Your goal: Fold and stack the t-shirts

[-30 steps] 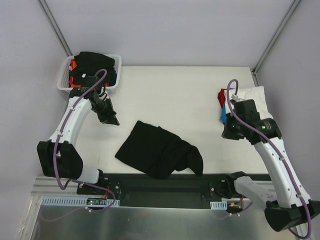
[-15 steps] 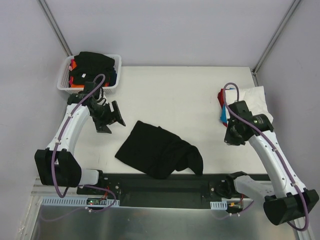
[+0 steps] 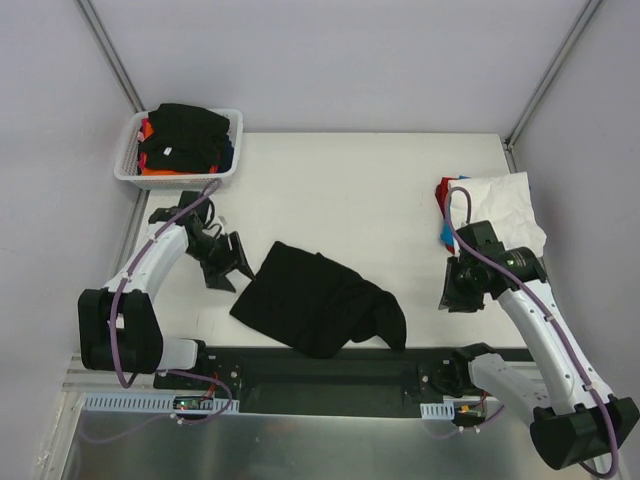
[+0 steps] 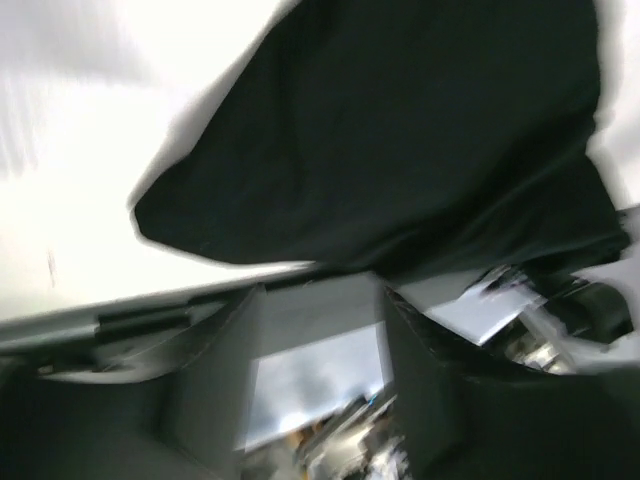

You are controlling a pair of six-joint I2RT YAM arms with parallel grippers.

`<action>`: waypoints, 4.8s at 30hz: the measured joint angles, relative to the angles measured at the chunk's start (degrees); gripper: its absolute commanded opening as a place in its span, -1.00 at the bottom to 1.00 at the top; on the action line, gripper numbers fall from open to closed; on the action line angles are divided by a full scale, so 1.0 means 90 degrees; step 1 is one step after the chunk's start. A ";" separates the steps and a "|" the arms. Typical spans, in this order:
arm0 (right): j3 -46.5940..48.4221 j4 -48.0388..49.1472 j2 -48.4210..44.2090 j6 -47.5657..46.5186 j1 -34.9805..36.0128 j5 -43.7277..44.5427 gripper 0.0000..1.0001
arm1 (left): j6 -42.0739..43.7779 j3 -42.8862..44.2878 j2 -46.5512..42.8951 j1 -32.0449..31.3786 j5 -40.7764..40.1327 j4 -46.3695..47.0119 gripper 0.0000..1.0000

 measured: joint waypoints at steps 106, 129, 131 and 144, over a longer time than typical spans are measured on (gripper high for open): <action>-0.0750 0.1010 0.0578 -0.0639 0.0729 -0.1217 0.42 | 0.0228 0.0452 0.1603 -0.1494 -0.0063 0.0138 0.47; -0.0243 0.1047 0.1576 0.0935 0.3599 -0.0687 0.31 | 0.0211 -0.0498 0.1008 -0.1511 -0.0049 0.0262 0.48; 0.0000 0.1005 0.1882 0.1054 0.3803 -0.0461 0.31 | 0.0226 -0.0498 0.1008 -0.1511 -0.0046 0.0262 0.48; 0.1309 0.0515 0.4337 0.1783 0.4685 0.0809 0.37 | 0.0474 -0.0440 0.1008 -0.1511 0.0080 0.0146 0.48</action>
